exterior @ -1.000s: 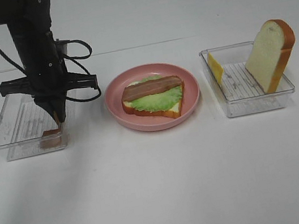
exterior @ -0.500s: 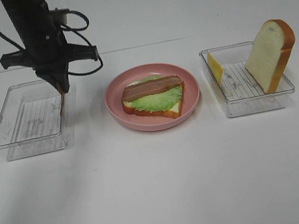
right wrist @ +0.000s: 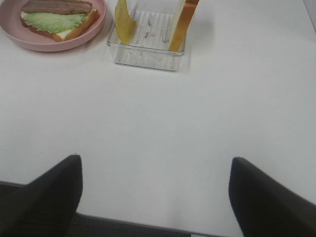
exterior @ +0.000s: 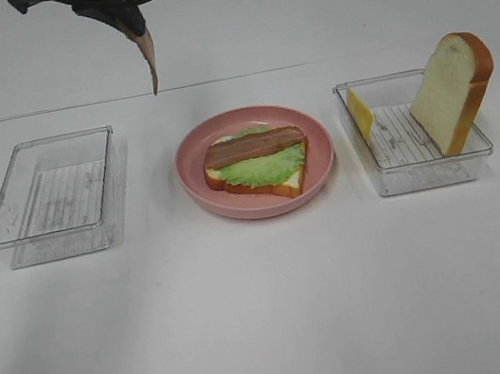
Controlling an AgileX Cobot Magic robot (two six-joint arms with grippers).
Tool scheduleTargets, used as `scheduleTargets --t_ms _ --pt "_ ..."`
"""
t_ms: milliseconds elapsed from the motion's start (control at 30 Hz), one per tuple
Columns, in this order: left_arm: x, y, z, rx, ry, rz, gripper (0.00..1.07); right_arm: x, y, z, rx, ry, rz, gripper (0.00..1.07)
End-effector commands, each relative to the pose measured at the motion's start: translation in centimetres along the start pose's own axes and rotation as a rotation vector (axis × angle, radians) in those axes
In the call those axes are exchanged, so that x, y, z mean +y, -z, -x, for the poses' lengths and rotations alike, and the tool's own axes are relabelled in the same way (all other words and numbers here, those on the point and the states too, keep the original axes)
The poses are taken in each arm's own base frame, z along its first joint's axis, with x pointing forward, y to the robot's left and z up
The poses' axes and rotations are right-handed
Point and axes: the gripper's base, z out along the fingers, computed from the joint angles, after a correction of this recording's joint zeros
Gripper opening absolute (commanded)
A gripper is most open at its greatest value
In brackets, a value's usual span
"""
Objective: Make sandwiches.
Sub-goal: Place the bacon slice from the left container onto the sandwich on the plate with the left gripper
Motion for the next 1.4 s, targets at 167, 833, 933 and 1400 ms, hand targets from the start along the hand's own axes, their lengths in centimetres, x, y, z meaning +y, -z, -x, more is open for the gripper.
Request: scheduleTargets --t_ms 167,833,933,1400 --pt "-3.2 -2.0 -1.1 0.07 -0.063 -0.202 0.0 0.1 0.3 -0.3 -0.035 0.005 0.001 0.8" --pt "-5.7 -13.8 -5.3 0.289 -0.113 -0.388 0.0 0.1 0.3 -0.3 -0.035 0.005 0.001 0.8" --pt "-4.9 -15.2 -5.6 0.307 -0.09 -0.376 0.0 0.1 0.3 -0.3 -0.035 0.005 0.001 0.8" --pt "-2.0 -16.7 -4.9 0.272 -0.107 -0.23 0.0 0.1 0.3 -0.3 -0.035 0.005 0.001 0.8"
